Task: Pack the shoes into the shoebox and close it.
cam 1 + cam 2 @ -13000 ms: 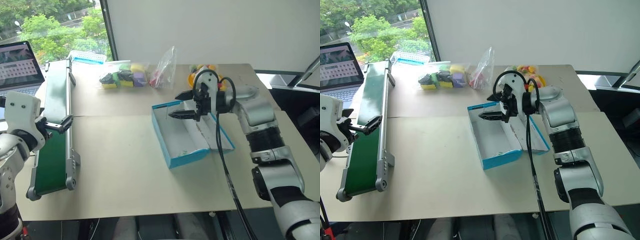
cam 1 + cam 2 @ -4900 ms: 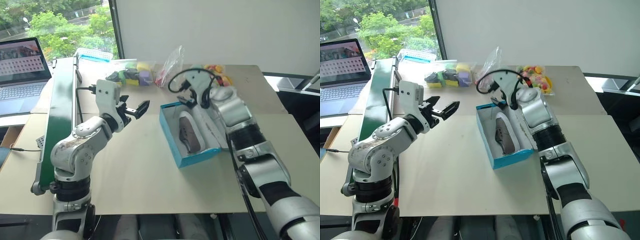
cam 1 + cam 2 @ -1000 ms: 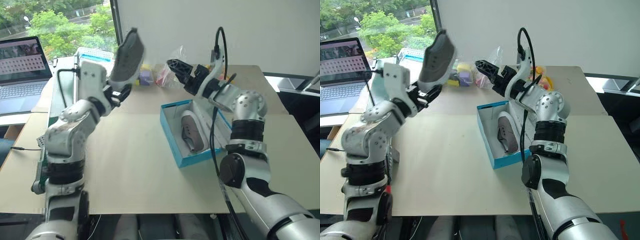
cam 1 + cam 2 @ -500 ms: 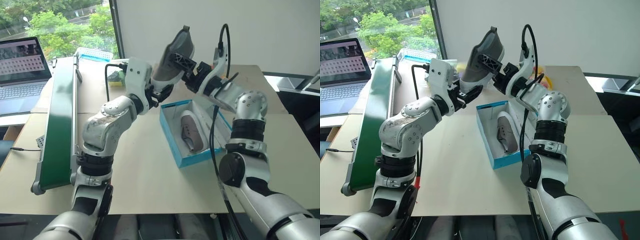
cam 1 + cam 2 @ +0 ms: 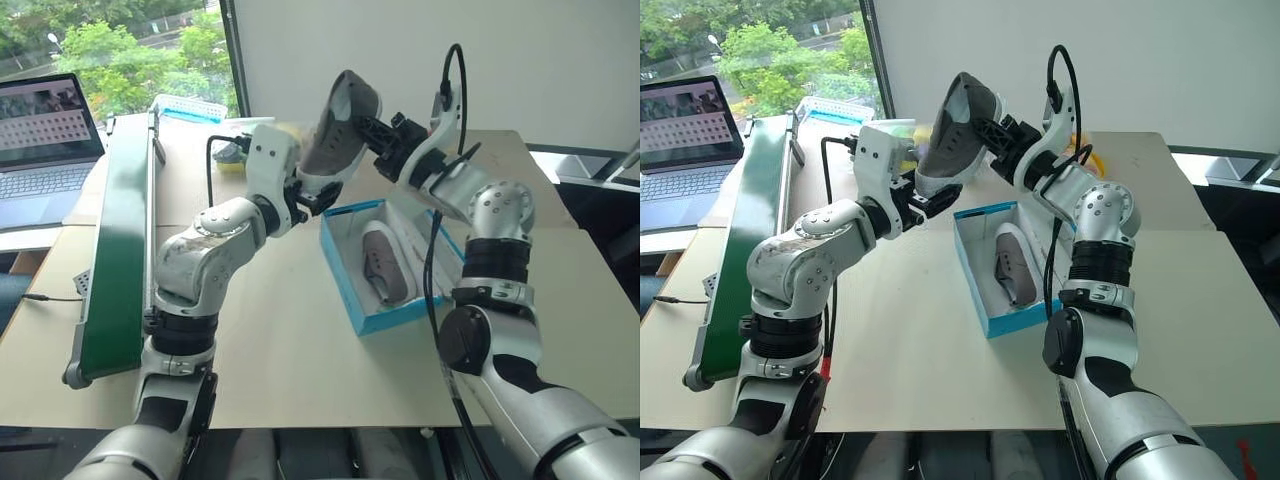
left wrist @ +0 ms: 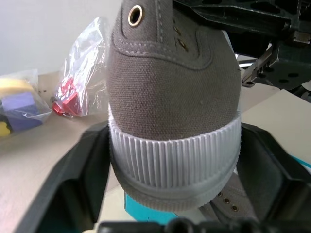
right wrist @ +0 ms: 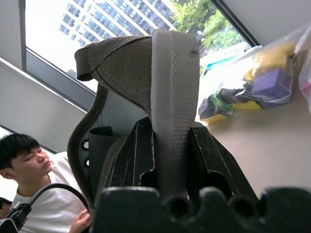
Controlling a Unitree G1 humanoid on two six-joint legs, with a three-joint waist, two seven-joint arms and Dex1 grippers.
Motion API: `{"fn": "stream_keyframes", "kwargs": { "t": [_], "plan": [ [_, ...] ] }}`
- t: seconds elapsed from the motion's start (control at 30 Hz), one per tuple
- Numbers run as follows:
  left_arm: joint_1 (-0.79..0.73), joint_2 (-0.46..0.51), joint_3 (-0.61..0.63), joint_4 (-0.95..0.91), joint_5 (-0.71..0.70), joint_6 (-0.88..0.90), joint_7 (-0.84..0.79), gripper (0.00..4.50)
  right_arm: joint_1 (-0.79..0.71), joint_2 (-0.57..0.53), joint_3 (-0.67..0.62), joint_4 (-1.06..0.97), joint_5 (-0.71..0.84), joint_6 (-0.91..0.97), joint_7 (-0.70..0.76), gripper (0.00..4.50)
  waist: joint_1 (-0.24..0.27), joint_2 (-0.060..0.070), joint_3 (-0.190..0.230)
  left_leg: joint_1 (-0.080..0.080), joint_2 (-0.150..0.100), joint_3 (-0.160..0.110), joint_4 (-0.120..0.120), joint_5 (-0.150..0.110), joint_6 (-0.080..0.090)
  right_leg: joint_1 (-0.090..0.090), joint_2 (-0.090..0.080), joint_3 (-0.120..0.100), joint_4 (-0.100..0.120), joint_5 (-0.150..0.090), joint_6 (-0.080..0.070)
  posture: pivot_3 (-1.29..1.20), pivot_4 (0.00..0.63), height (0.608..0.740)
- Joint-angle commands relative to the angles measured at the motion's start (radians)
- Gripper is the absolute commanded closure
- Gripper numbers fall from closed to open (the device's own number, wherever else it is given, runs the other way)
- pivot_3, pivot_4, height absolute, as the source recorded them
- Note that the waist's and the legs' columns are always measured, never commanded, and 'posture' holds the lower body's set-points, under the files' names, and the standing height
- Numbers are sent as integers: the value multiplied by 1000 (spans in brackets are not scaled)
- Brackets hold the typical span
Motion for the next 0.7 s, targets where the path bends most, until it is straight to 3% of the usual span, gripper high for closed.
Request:
{"fn": "stream_keyframes", "kwargs": {
  "t": [0.03, 0.2, 0.37, 0.7],
  "plan": [
    [-15, 96, 61, -22, -1, 8, -43, 0, -20, -62, 31, -40, -17, -12, 26, 4163, -1, 0, 0, 0, 0, 0, 0, 0, 0, 0, 0, 0, 0, 0, 0, 0, 150, 740],
    [21, 310, 59, -19, -42, 25, -222, 0, 12, -184, 181, -87, -74, 93, 105, 4165, -2, 1, 1, 0, 0, 0, 0, 0, 0, -1, 0, 0, 0, 0, 0, 0, 150, 740],
    [76, 447, 0, -71, -83, 11, -402, 0, 54, -280, 274, -143, -84, 192, 198, 4165, -2, 1, 1, 0, 0, 0, -2, 0, 0, -1, 0, 0, -2, 0, 0, 0, 150, 740],
    [133, 545, -83, -204, -124, -70, -643, 0, 144, -333, 373, -179, -121, 266, 288, 4165, 1, 2, 1, 0, 0, 0, -1, 0, 0, 0, 0, 0, -2, -1, 1, 0, 150, 740]
  ]
}}
